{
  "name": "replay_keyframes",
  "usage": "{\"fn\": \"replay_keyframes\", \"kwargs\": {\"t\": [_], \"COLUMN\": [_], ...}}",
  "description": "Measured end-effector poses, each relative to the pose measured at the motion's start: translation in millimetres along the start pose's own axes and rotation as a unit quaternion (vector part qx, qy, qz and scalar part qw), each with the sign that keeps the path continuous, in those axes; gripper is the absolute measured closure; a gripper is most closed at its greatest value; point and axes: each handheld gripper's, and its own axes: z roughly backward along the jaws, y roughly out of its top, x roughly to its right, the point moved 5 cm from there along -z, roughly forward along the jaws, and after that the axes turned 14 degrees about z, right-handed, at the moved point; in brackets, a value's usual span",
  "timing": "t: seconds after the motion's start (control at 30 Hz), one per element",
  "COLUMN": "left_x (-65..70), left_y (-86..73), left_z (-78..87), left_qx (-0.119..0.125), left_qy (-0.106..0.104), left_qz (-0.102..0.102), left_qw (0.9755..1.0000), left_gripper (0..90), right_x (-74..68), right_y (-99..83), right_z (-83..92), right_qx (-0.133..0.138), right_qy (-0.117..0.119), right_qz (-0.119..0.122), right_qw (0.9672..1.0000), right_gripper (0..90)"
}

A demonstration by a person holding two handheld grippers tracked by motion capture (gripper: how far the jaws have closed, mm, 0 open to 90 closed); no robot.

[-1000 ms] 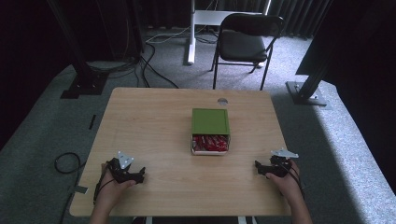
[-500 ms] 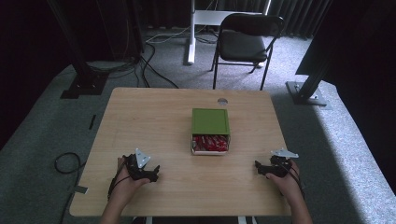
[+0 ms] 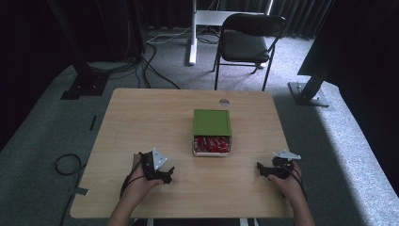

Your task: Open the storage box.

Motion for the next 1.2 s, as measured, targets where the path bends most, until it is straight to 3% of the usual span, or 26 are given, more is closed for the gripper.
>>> {"fn": "replay_keyframes", "kwargs": {"t": [0.2, 0.6, 0.63, 0.9, 1.2], "left_x": [13.8, 51.3, 57.4, 83.4, 101.9], "left_y": [10.2, 30.1, 32.9, 38.8, 45.3], "left_z": [-0.6, -6.2, -7.8, -16.1, -19.5], "left_qx": [0.007, 0.022, 0.024, 0.027, 0.028], "left_qy": [-0.016, -0.047, -0.052, -0.086, -0.094], "left_qz": [-0.019, -0.070, -0.082, -0.113, -0.167], "left_qw": [0.9997, 0.9962, 0.9950, 0.9895, 0.9810], "left_gripper": [6.1, 6.8, 6.8, 6.8, 7.0], "right_x": [0.0, -0.2, -0.2, -0.1, 0.0], "right_y": [0.0, 0.0, 0.0, 0.0, 0.0], "right_z": [0.0, 0.1, 0.1, 0.0, 0.0], "right_qx": [0.000, 0.000, 0.000, 0.000, 0.000], "right_qy": [0.000, 0.000, 0.000, 0.000, 0.000], "right_qz": [0.000, -0.001, -0.001, -0.001, 0.000], "right_qw": [1.0000, 1.0000, 1.0000, 1.0000, 1.0000], "right_gripper": [10.4, 10.4, 10.4, 10.4, 10.4]}}
